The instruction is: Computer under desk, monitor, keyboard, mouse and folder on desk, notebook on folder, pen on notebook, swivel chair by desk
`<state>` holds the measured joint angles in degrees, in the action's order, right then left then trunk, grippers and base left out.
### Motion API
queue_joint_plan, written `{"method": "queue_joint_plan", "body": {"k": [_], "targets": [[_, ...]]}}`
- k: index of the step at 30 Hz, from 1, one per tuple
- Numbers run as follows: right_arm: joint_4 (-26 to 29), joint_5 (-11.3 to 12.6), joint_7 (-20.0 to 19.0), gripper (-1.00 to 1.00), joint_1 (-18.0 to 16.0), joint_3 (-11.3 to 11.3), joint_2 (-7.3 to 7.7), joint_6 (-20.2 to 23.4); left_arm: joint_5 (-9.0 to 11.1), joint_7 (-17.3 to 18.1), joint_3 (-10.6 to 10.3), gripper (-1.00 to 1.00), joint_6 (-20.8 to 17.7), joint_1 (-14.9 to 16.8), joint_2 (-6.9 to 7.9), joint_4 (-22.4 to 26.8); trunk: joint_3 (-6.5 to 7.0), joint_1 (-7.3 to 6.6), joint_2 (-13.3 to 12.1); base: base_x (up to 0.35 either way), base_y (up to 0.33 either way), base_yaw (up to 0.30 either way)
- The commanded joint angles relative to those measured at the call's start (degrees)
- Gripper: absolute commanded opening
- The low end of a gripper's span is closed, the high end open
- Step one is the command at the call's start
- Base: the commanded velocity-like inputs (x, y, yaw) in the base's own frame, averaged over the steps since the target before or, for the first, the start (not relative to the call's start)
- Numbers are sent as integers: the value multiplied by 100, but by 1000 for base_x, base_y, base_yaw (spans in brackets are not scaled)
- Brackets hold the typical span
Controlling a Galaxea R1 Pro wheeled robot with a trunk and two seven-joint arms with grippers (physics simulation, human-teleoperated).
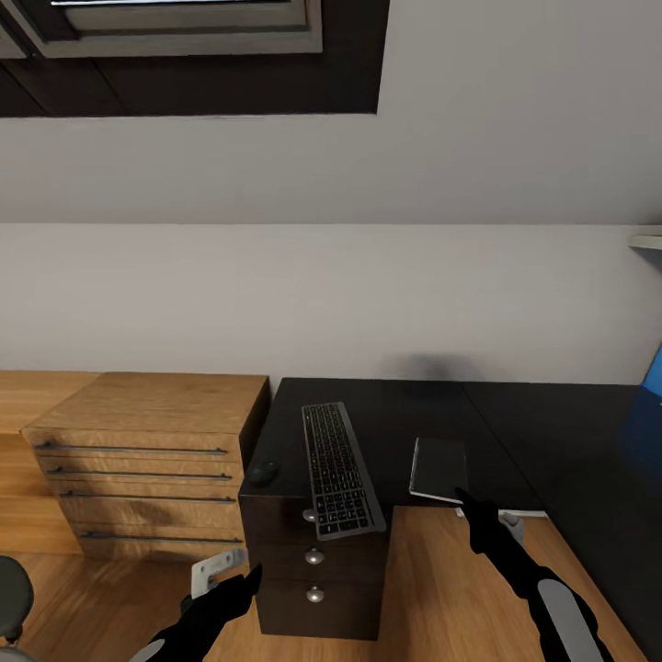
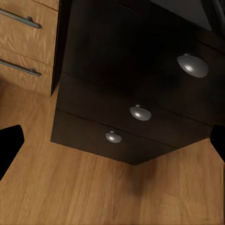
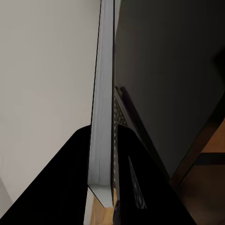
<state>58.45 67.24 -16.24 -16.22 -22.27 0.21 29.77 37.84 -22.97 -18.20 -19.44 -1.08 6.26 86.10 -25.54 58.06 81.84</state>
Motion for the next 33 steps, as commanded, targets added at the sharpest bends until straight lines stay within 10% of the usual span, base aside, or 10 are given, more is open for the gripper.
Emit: {"method": "queue_joint_plan", "body": {"k": [1,33], "targets": [[-1,36,-19,-100,-4,-14,-6,41,53,-49,-37,100,-7,2,2,47,-23,22,43,8,0,0],[-44,9,31,-100,-4,-14,-13,3,48,-269,-61,100,-7,2,-2,109,-597,725,1327,0,0,0]]}}
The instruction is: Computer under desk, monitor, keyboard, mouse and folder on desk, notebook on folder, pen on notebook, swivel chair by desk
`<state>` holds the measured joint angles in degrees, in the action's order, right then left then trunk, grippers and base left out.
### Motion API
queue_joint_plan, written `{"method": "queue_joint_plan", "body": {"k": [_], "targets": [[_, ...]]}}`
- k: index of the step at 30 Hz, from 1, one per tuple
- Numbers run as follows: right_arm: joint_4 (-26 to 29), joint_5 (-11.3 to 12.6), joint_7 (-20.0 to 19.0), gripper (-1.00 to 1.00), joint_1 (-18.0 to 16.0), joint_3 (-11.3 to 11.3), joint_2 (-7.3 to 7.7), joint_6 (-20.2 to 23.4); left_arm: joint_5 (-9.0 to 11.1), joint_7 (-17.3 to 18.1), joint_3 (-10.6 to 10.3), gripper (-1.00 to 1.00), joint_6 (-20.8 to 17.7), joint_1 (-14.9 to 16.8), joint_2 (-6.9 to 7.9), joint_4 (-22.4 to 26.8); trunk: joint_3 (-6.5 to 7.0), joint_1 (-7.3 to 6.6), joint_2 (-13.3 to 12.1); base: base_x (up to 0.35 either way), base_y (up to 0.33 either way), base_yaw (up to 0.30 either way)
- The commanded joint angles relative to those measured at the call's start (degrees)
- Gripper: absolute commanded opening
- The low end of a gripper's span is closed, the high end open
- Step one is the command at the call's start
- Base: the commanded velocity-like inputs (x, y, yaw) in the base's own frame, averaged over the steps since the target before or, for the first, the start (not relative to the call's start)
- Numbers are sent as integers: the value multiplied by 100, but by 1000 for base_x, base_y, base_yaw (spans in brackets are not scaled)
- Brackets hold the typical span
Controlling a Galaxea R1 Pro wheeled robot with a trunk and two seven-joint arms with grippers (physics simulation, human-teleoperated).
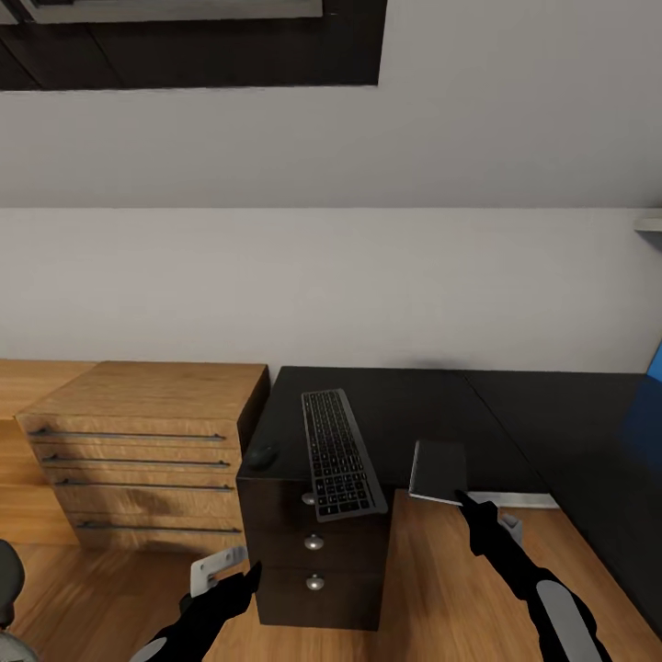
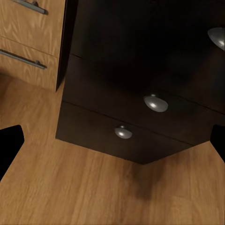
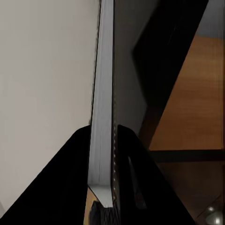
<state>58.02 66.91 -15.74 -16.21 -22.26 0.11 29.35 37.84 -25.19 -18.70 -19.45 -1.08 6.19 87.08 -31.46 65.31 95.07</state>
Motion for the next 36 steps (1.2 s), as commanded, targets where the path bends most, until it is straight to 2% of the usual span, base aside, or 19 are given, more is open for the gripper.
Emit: {"method": "queue_joint_plan", "body": {"k": [1,9,36], "targets": [[-1,42,-17,-100,-5,-15,-2,44,48,-47,-10,100,-7,2,5,10,-23,23,44,0,0,0],[-1,42,-9,-100,-5,-15,-2,44,48,-46,-16,100,-7,2,5,3,-167,198,365,0,0,0],[6,68,-34,-100,-5,-14,-8,41,81,-36,-16,100,-7,2,13,-42,-167,198,365,4,0,0]]}}
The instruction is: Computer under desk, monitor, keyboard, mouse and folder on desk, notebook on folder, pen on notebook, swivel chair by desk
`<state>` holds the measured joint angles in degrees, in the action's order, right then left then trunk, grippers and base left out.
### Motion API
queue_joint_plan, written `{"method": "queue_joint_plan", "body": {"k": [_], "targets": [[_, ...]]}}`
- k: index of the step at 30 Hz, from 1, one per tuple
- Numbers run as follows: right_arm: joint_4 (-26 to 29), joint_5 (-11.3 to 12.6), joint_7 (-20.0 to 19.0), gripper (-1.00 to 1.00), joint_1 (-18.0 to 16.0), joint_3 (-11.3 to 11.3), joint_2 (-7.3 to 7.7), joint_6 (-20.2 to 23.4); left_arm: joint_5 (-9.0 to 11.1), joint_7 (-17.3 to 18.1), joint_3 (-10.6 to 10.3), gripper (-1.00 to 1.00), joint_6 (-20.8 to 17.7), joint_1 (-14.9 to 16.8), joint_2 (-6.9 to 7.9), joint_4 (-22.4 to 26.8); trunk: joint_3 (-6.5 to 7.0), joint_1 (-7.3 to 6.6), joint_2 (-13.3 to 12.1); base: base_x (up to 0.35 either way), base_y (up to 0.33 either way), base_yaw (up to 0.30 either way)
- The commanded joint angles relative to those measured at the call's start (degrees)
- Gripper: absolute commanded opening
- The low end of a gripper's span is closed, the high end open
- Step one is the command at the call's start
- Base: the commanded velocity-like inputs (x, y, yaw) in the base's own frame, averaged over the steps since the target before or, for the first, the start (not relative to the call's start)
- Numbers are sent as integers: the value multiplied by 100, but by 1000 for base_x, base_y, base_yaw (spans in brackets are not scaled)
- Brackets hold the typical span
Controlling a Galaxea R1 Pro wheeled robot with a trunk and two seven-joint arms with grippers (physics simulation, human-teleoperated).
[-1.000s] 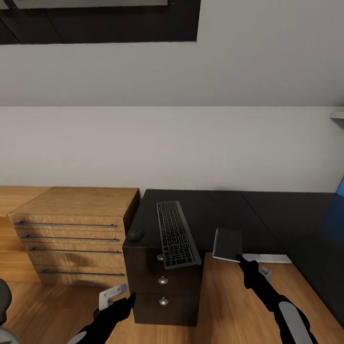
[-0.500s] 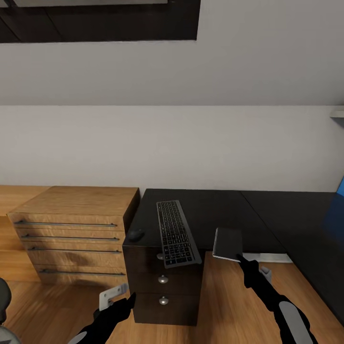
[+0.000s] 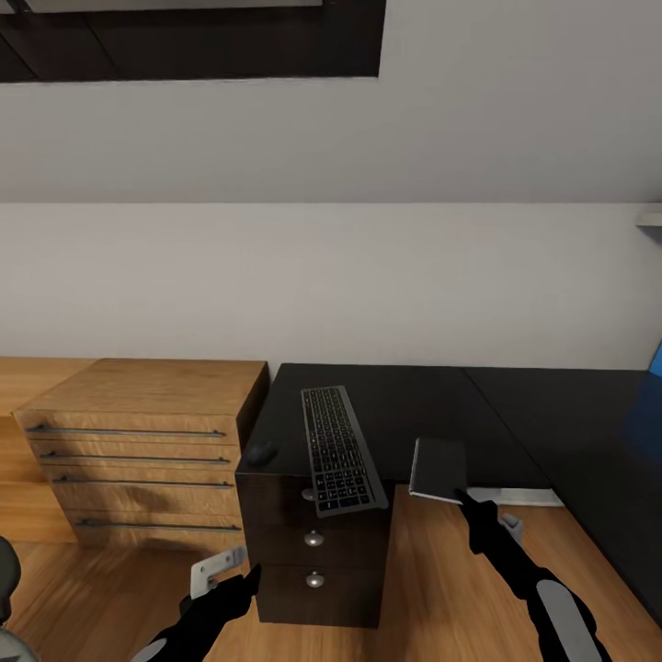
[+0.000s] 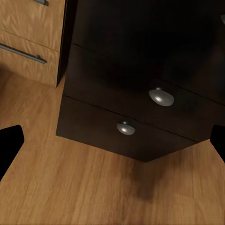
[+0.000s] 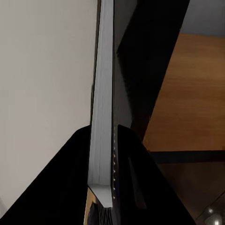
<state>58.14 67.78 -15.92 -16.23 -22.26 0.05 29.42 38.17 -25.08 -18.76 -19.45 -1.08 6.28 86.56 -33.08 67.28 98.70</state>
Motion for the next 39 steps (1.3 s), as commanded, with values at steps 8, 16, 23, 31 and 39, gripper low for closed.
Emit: {"method": "queue_joint_plan", "body": {"k": [8,16,23,31,39], "targets": [[-5,-13,-25,-100,-3,-16,-6,32,64,-50,3,100,-14,3,12,-32,-5,1,2,125,0,0],[-7,-33,-7,-100,-3,-10,-10,-23,67,-49,4,100,-13,2,6,-34,-5,1,2,6,0,0],[-11,-40,4,100,-3,2,-5,-43,68,-50,7,100,-12,2,11,-34,-5,1,2,0,0,0],[-5,-45,2,100,-3,2,-5,-50,68,-44,12,100,-9,2,20,-34,-5,1,2,0,0,0],[-9,-51,1,100,-3,2,-5,-51,68,-41,38,100,-8,2,31,-34,-5,1,2,-100,0,0]]}}
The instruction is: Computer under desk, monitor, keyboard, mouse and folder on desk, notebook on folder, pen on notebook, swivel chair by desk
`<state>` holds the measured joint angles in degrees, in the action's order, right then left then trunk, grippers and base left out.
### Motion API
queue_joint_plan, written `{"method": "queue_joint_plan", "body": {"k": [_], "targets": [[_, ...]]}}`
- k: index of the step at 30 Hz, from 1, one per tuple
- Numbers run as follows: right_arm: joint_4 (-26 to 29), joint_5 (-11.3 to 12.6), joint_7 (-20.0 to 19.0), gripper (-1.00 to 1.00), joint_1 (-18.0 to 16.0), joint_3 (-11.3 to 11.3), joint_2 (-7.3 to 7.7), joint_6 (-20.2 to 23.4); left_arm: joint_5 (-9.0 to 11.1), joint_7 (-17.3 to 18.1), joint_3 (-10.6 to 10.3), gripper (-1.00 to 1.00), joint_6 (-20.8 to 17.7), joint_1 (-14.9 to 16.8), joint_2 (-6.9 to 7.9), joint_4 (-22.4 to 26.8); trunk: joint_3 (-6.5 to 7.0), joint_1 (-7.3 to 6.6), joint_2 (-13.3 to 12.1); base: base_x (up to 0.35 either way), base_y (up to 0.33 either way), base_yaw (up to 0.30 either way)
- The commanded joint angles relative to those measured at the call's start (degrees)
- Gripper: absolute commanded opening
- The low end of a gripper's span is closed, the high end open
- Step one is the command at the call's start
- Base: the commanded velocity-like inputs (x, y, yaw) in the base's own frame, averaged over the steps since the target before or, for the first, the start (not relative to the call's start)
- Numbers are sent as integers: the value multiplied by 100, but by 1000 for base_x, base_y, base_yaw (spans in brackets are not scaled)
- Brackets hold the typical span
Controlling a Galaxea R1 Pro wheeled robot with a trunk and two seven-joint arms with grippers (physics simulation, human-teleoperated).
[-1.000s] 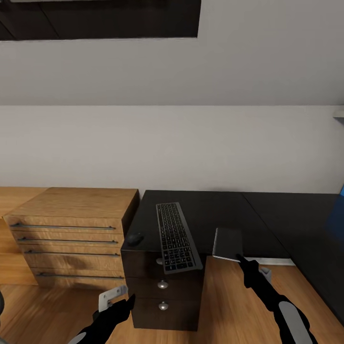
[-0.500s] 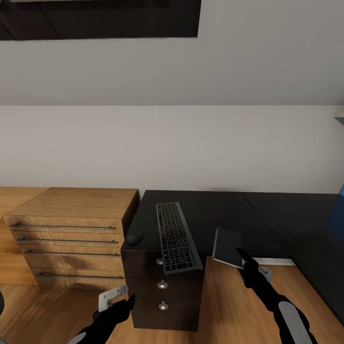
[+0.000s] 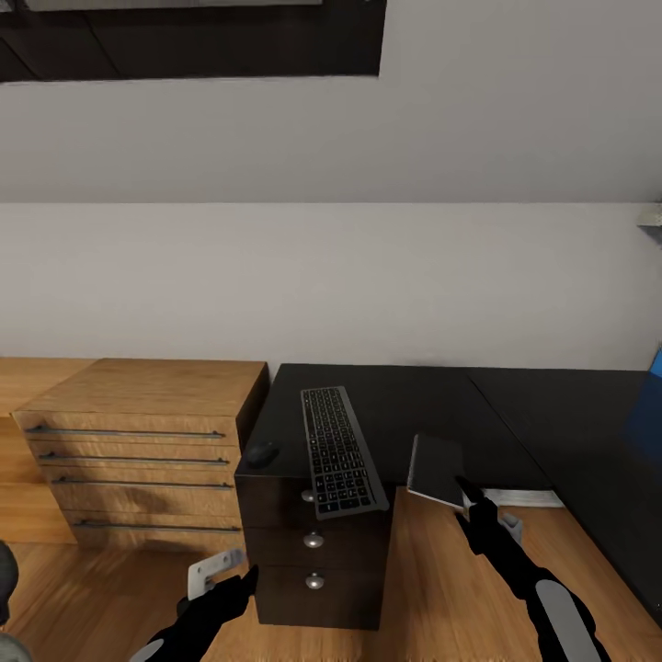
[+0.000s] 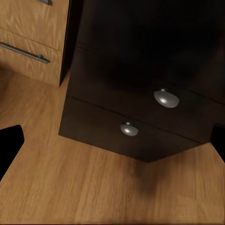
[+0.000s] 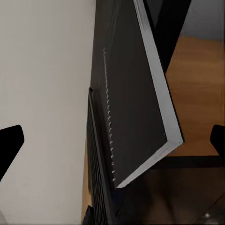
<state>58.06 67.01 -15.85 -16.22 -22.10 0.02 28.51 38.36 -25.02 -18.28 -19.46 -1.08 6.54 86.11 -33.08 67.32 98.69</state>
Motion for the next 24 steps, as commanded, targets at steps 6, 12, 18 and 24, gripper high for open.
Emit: {"method": "queue_joint_plan", "body": {"k": [6,12,18,24], "targets": [[-4,23,-6,100,-4,-14,-2,34,49,-47,-9,100,-6,2,5,11,-5,-3,3,-309,0,0],[-181,7,0,100,-4,0,-2,-26,49,-54,-5,100,-5,2,0,-84,-5,-3,3,-334,0,0],[-816,-140,60,100,-4,44,5,-507,42,-58,-7,100,-5,2,2,-200,31,-47,-77,-195,0,0],[-2048,-1423,105,100,-4,188,7,-1868,25,-50,-30,100,45,2,-4,-791,139,-179,-318,-23,0,0]]}}
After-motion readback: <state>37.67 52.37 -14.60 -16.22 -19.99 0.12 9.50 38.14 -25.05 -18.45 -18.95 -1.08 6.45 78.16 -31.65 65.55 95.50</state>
